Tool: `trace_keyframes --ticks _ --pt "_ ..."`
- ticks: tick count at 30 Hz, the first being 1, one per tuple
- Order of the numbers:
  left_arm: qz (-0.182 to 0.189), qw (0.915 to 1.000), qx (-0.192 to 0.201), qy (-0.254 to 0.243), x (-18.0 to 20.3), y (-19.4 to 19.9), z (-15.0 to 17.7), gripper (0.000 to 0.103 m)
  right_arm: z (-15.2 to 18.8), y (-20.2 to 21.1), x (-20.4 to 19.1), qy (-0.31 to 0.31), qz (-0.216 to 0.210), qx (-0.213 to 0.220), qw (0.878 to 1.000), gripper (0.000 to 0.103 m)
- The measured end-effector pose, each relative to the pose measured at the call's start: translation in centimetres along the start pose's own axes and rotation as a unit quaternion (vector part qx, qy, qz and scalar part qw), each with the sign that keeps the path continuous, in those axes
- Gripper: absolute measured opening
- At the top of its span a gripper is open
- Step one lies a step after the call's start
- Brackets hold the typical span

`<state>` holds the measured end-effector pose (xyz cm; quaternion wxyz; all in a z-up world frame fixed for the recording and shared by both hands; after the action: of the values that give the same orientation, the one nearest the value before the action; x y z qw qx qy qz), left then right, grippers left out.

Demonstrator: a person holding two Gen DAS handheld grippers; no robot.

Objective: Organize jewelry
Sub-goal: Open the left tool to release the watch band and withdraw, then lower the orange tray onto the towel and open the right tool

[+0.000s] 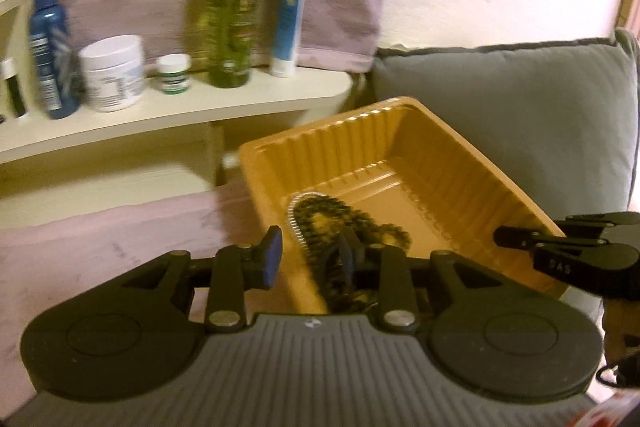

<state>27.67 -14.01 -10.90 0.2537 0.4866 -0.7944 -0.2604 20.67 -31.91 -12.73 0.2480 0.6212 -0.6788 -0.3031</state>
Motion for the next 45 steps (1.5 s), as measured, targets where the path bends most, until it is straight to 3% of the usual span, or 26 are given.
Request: trace_keyframes --ticks 13,19,21,22,23,25,31,39,45 --pt "-0.046 0.9982 -0.014 0.036 -3.9 2.1 2.7 0.037 0.6 -1.2 1.9 -0.079 -0.065 -0.002 0.995 0.006" --pt "-0.058 0.997 -0.016 0.048 -4.5 2.9 3.7 0.041 1.2 -1.0 1.9 -0.085 -0.079 -0.004 0.993 0.007" --pt "-0.062 0.9967 -0.015 0.049 -4.7 3.2 3.9 0.043 1.2 -0.6 2.0 -0.088 -0.081 0.0 0.993 0.014" --pt "-0.063 0.9966 -0.015 0.05 -4.7 3.4 4.0 0.046 1.3 -0.4 2.1 -0.088 -0.078 0.004 0.993 0.031" --pt "-0.065 0.9965 -0.014 0.051 -4.8 3.5 4.0 0.05 1.2 -0.1 2.2 -0.088 -0.076 0.01 0.993 0.057" --pt "-0.068 0.9961 -0.011 0.055 -4.9 3.9 4.2 0.054 1.1 0.7 2.4 -0.09 -0.073 0.025 0.993 0.071" --pt "-0.076 0.9952 -0.012 0.061 -5.0 4.6 5.1 0.062 0.9 2.7 2.7 -0.092 -0.074 0.045 0.992 0.072" --pt "-0.096 0.9915 0.001 0.088 -5.5 6.2 6.0 0.09 0.4 5.9 2.1 -0.076 -0.056 0.061 0.994 0.075" --pt "-0.11 0.9883 0.003 0.106 -5.8 7.9 7.4 0.098 0.8 7.8 0.4 -0.069 -0.041 0.039 0.996 0.08"
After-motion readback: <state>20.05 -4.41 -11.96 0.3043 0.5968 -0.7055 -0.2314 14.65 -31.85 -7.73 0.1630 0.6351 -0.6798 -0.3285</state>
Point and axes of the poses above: each gripper's, at about its wrist camera, not at the fingertips, and y roughly against the way its jaws point, x to its right, z to its underside, the point moved 10 cm from there along -y, roughly the way its jaws point
